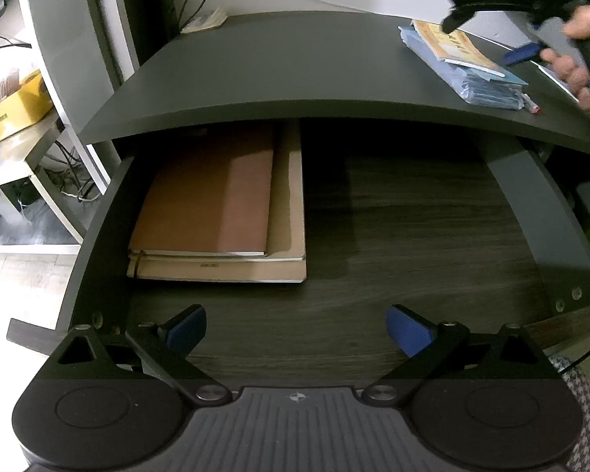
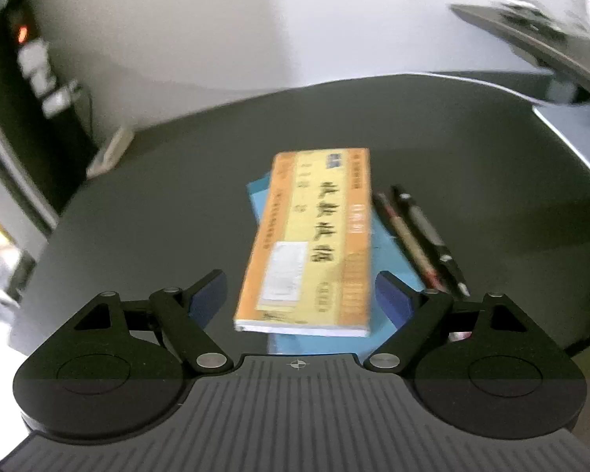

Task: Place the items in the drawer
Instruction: 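Lift the orange receipt book off the stack with the right tool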

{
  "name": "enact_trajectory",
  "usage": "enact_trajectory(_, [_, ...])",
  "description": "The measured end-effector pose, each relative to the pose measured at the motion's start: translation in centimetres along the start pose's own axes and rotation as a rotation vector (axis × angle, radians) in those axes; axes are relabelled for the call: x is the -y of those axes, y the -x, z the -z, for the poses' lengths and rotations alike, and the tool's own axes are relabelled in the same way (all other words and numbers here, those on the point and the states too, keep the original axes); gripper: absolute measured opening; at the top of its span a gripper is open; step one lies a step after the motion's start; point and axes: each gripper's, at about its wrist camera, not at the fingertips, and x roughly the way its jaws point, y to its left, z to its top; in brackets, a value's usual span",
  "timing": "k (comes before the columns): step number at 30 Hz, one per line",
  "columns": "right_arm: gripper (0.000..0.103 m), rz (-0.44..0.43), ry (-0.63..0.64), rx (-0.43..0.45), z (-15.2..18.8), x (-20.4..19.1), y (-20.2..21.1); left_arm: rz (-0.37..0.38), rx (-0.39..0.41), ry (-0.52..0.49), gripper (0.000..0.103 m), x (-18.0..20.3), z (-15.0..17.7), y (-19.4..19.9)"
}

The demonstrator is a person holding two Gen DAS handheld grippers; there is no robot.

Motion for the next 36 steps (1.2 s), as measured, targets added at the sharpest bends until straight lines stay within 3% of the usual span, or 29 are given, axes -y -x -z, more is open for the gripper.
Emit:
enact_trajectory(5, [0.087,0.092,0.097,-0.007,0.2,-1.9,-1.7,-0.001,0.003,0.009,0.099,-0.4,0.0,0.1])
enact_trajectory(8, [0.079,0.127,0.137,-0.001,0.4,-2.8,-2.1,0.001,0.001,0.015,0.099,-0.6,0.0,0.0])
enact_trajectory(10, [0.071,0.118,0.147,-0.009,0.4,-3.0,-1.7,0.001,0.0,0.018,0.099,-0.6,0.0,0.0])
enact_trajectory(12, [0.056,0.101,0.144,-0.028,0.3,-3.0,-1.1,0.002,0.003,0.018,0.099,-0.6,0.0,0.1])
enact_trajectory(19, [0.054,0.044,0.106,-0.121,0.9,-1.3,1.4,0.011,0.012,0.004,0.099,0.0,0.3,0.5])
enact_trajectory(23, [0.062,-0.03,-0.057,-0.061,1.2,1.4,4.1,0.009,0.02,-0.002,0.099,0.3,0.4,0.9])
enact_trajectory(26, [0.062,-0.193,-0.309,-0.013,2.5,4.8,5.3,0.006,0.022,-0.003,0.099,0.3,0.4,1.0])
enact_trajectory(28, [0.056,-0.284,-0.45,-0.032,3.7,6.4,4.8,0.004,0.022,-0.006,0.099,0.4,0.4,1.0])
enact_trajectory(30, [0.051,-0.313,-0.523,-0.032,4.7,7.1,4.2,0.004,0.023,-0.009,0.099,0.5,0.4,1.0])
enact_trajectory(36, [0.051,-0.415,-0.723,-0.021,6.6,7.9,1.7,-0.001,0.021,-0.014,0.099,0.6,0.3,1.1])
